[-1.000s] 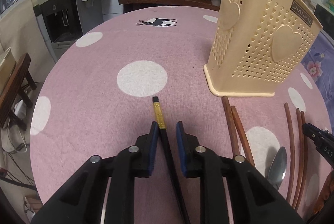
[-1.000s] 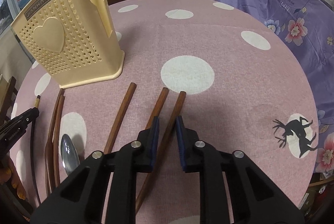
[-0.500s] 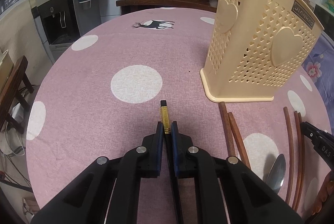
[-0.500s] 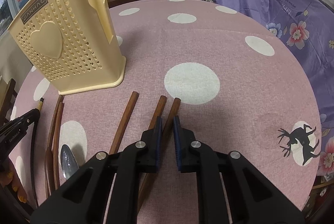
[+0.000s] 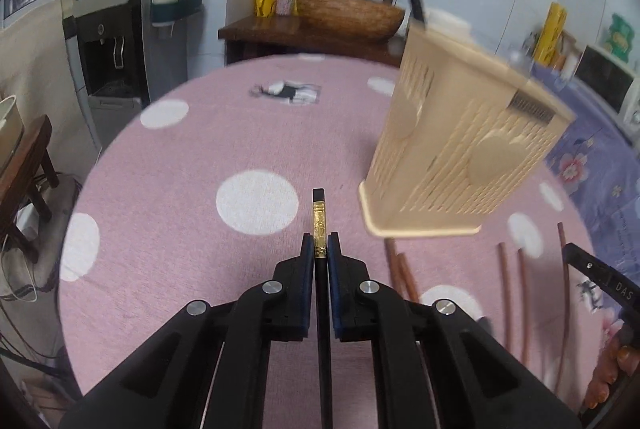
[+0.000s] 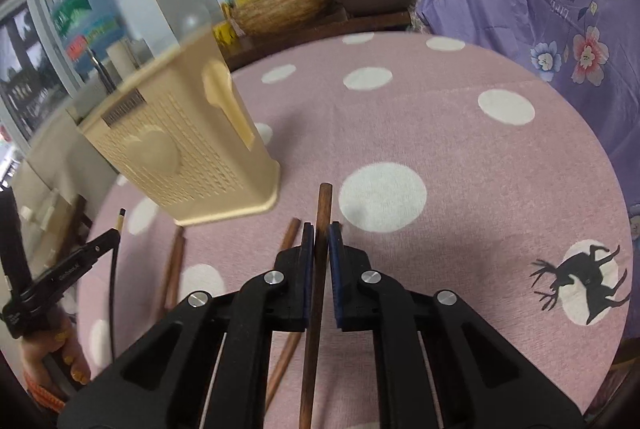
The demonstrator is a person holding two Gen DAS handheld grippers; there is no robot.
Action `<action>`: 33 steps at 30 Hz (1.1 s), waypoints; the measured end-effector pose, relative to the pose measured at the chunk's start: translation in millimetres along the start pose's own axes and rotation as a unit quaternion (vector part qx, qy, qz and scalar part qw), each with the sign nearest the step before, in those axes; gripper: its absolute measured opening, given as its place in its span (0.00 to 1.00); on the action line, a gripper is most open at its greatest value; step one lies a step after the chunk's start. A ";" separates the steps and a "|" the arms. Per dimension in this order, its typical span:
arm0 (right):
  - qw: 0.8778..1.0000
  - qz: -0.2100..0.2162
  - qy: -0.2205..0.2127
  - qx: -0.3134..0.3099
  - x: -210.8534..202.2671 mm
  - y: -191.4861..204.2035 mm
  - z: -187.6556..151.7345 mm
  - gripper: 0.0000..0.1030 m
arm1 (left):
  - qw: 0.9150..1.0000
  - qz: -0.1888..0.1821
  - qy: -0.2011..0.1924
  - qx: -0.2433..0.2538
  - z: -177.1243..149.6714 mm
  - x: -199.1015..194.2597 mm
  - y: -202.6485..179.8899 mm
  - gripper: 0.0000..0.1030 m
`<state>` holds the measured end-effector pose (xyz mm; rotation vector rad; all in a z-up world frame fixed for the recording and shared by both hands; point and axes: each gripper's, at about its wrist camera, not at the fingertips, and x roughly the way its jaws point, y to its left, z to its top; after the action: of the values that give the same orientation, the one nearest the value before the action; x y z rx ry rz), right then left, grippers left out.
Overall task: Organize utensils
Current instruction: 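Lift the black chopstick over the beige holder with the left gripper while the right lifts the brown chopstick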
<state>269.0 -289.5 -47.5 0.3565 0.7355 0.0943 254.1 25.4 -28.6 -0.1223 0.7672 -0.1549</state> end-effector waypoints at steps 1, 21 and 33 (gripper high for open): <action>1.000 0.008 -0.011 -0.003 -9.3 1.0 3.5 0.08 | 1.000 -0.004 -0.016 -0.001 4.5 -13.5 0.4 0.08; 0.989 0.063 -0.132 -0.038 -119.4 2.9 42.0 0.07 | 0.989 -0.030 -0.144 0.001 41.7 -106.7 -0.2 0.08; 0.987 0.065 -0.139 -0.056 -124.9 7.9 50.2 0.07 | 0.987 -0.039 -0.155 0.005 48.6 -114.1 -1.6 0.08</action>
<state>210.6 -322.3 69.4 0.3025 0.4292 0.2040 206.9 47.4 84.0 -0.1633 0.4505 -0.2087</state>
